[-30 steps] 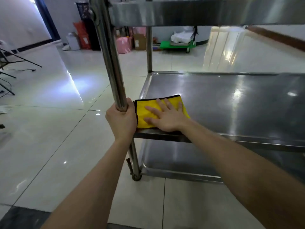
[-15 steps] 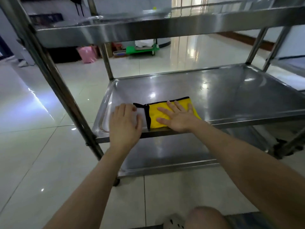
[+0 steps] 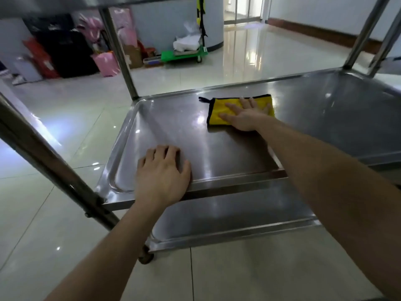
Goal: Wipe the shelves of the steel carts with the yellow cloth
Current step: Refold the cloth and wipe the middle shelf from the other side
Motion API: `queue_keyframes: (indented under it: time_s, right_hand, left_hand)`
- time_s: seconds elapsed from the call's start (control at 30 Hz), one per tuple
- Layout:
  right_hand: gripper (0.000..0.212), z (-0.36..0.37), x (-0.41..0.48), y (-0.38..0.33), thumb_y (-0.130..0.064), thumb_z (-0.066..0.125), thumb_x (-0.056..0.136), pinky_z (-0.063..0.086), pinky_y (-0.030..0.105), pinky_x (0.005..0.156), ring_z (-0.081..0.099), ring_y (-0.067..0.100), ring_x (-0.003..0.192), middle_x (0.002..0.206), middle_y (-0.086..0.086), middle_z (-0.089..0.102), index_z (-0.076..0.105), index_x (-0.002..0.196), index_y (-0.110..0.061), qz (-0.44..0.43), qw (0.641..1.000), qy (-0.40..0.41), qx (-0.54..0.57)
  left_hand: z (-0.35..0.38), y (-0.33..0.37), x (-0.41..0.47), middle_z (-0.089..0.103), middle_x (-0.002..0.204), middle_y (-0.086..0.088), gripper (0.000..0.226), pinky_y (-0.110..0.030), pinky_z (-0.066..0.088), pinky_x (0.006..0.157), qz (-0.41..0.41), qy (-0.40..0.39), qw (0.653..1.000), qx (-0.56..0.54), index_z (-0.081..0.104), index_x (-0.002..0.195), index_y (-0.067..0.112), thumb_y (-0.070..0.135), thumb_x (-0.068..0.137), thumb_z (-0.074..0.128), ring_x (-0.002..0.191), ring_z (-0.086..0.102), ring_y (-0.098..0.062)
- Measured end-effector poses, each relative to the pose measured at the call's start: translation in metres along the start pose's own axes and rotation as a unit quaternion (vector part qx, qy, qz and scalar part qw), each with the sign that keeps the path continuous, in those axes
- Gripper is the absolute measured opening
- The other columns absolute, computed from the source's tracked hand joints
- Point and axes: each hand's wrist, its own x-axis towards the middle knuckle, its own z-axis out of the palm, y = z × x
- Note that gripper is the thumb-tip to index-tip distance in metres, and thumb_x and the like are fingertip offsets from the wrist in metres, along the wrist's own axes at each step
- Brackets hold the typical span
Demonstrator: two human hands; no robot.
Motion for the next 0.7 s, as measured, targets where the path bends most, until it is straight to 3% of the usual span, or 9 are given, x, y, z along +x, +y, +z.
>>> queue_keyframes:
  time_s: [0.13, 0.23, 0.53, 0.7]
  right_hand:
    - [0.085, 0.0, 0.055, -0.054, -0.098, 0.016, 0.084, -0.019, 0.086, 0.11, -0.016, 0.042, 0.163, 0.18, 0.005, -0.011, 0.004, 0.161, -0.065, 0.0, 1.0, 0.009, -0.001]
    - [0.084, 0.006, 0.056, -0.071, -0.097, 0.014, 0.084, -0.02, 0.085, 0.109, -0.015, 0.042, 0.163, 0.18, 0.005, -0.01, 0.007, 0.16, -0.065, -0.028, 1.0, 0.014, -0.001]
    - [0.079, 0.032, -0.095, -0.056, -0.097, 0.012, 0.087, -0.019, 0.077, 0.118, -0.019, 0.028, 0.164, 0.179, -0.007, -0.017, 0.0, 0.159, -0.068, -0.101, 0.995, -0.012, -0.016]
    - [0.075, 0.038, -0.158, -0.03, -0.093, 0.013, 0.092, -0.018, 0.074, 0.12, -0.021, 0.024, 0.164, 0.178, -0.01, -0.019, -0.001, 0.161, -0.066, -0.094, 0.995, -0.023, -0.033]
  left_hand:
    - [0.003, 0.0, -0.002, 0.056, 0.149, -0.003, 0.05, -0.047, 0.037, 0.116, 0.001, 0.022, 1.0, 0.017, 0.053, 0.146, 0.027, 0.057, 0.108, 0.036, 0.137, 0.049, -0.027]
    - [0.004, -0.002, -0.001, 0.056, 0.149, -0.002, 0.052, -0.047, 0.038, 0.116, 0.0, 0.019, 1.0, 0.013, 0.052, 0.145, 0.029, 0.059, 0.107, 0.035, 0.136, 0.049, -0.026]
    - [-0.004, 0.004, -0.001, 0.059, 0.144, -0.006, 0.047, -0.049, 0.04, 0.111, -0.007, 0.012, 1.0, -0.014, 0.059, 0.136, 0.027, 0.057, 0.103, 0.045, 0.132, 0.051, -0.032]
    - [-0.005, 0.002, 0.0, 0.059, 0.142, -0.009, 0.05, -0.052, 0.04, 0.112, -0.001, 0.001, 1.0, -0.018, 0.06, 0.135, 0.026, 0.06, 0.101, 0.044, 0.132, 0.05, -0.035]
